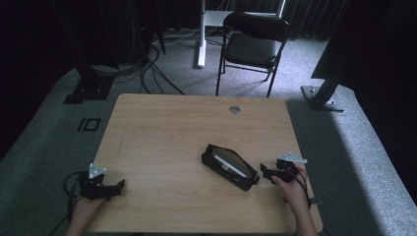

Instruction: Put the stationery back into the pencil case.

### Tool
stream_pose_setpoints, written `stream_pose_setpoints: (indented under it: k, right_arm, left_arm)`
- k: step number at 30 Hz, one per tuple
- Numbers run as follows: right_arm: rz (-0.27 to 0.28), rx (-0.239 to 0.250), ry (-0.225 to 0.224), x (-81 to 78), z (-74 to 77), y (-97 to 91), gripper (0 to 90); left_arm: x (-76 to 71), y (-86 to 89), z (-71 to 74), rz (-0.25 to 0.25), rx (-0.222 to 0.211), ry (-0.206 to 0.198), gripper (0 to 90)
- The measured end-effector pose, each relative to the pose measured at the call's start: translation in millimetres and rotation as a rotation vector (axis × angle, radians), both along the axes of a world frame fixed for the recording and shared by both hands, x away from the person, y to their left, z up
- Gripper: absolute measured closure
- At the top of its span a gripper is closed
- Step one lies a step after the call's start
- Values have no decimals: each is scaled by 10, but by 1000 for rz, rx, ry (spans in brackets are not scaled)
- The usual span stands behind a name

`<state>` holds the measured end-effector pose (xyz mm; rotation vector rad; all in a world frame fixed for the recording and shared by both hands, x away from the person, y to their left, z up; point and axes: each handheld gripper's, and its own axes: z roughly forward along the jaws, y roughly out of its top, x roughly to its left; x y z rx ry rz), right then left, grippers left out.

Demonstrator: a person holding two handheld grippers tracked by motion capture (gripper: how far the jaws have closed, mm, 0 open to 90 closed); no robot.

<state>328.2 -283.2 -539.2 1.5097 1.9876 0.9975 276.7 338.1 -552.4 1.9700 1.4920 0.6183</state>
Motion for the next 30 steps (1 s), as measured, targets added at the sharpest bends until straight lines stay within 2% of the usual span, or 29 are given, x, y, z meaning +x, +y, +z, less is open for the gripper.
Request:
stream_pose_setpoints:
  k: [5, 14, 19, 25, 30]
  right_arm:
    - [-13, -18, -4, -62, -17, 1, 232]
    - [-39, -4, -5, -147, -28, -50, 229]
    - [-53, -16, -4, -220, -54, -102, 229]
    - [-76, -15, 7, -310, -84, -167, 229]
    - [-86, -35, 21, -364, -128, -166, 224]
  left_arm:
    - [0, 0, 0, 0, 0, 0, 3]
    - [0, 1, 1, -1, 2, 1, 3]
    - [0, 2, 1, -1, 2, 1, 3]
    - [0, 1, -1, -1, 1, -1, 3]
    - [0, 1, -1, -1, 1, 0, 3]
